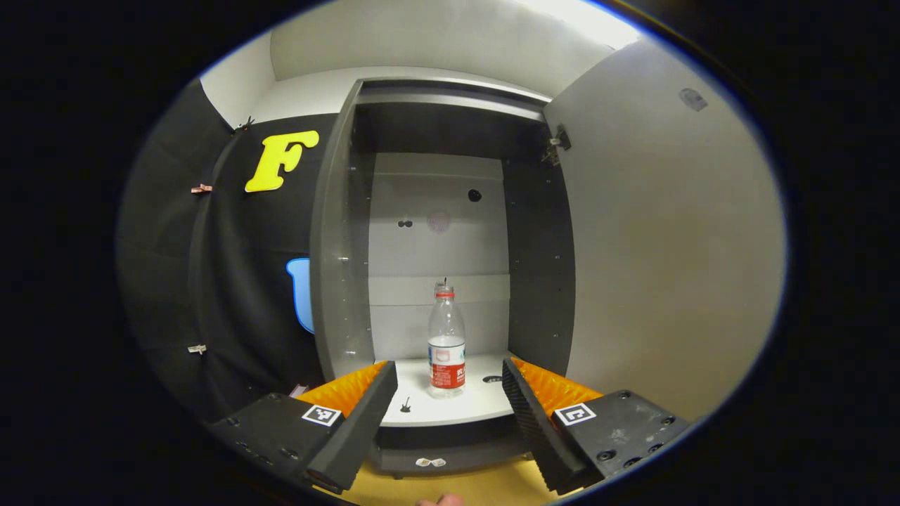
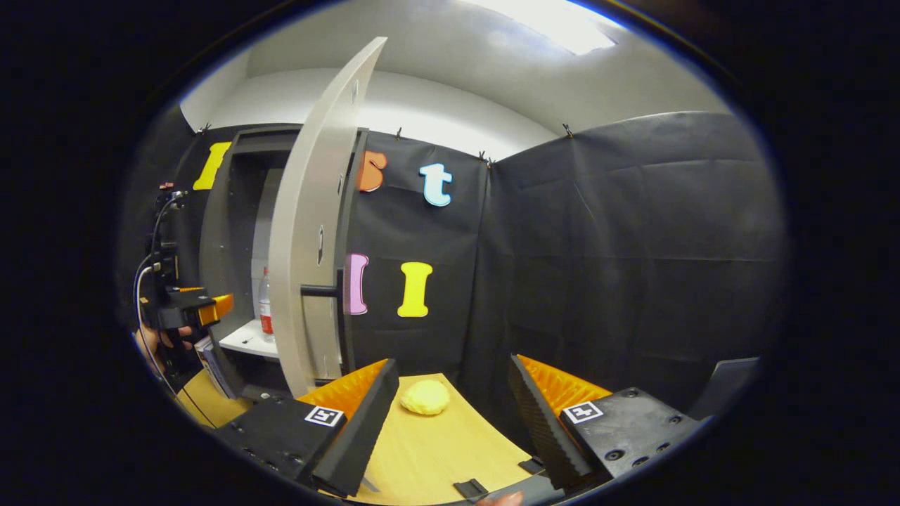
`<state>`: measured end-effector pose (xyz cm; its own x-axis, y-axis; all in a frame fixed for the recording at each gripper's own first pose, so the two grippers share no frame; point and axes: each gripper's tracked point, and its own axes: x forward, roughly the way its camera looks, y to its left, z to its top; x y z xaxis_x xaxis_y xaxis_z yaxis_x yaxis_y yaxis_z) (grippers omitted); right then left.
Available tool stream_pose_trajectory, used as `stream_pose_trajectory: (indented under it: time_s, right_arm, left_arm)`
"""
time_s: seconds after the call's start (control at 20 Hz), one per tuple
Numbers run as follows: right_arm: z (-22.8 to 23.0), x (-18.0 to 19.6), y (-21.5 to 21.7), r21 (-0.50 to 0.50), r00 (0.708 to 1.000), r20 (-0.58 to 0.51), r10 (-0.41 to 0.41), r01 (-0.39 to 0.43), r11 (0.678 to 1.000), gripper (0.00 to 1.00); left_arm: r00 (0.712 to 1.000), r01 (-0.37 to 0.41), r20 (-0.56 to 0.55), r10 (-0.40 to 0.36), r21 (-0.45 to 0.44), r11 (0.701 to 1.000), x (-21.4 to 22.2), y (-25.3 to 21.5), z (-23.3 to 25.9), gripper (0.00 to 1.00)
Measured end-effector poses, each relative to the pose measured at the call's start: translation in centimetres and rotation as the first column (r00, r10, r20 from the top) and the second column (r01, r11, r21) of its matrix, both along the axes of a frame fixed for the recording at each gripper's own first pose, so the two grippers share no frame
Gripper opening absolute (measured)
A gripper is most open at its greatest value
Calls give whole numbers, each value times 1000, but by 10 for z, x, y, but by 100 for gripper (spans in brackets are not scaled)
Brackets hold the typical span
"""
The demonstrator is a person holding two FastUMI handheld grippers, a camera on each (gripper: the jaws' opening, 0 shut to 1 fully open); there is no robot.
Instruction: Open the cabinet door with the right hand, grasp the bottle in the cabinet with the left hand and place it on the coaster, then close the cabinet door with the right hand.
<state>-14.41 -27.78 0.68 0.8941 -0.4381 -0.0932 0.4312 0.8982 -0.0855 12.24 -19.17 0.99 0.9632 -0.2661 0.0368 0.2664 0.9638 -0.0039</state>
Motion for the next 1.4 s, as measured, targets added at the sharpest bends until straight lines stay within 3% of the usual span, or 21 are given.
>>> stream_pose_trajectory:
  time_s: [0.15,0.8,1.0,1.05,1.15,1.4]
  right_arm:
    - [2,2,-10,39,1000,9,-19,19,999,97]
    - [2,4,-37,-37,994,19,-107,108,993,97]
    - [-3,9,-43,-47,994,5,-108,108,993,97]
    - [-3,10,-43,-42,994,3,-105,105,994,97]
    - [-4,13,-46,-33,994,3,-105,105,994,97]
    - [-3,20,-42,-26,997,10,-75,76,997,98]
  left_arm:
    - [1000,-13,-18,13,5,1000,37,-13,-8,94]
    - [992,-106,-69,108,26,994,176,-39,-64,94]
    - [989,-119,-85,122,39,992,199,-44,-81,94]
    - [989,-114,-96,117,31,993,201,-45,-85,92]
    - [989,-119,-90,120,12,993,201,-44,-82,77]
    - [988,-124,-94,124,3,992,186,-35,-74,75]
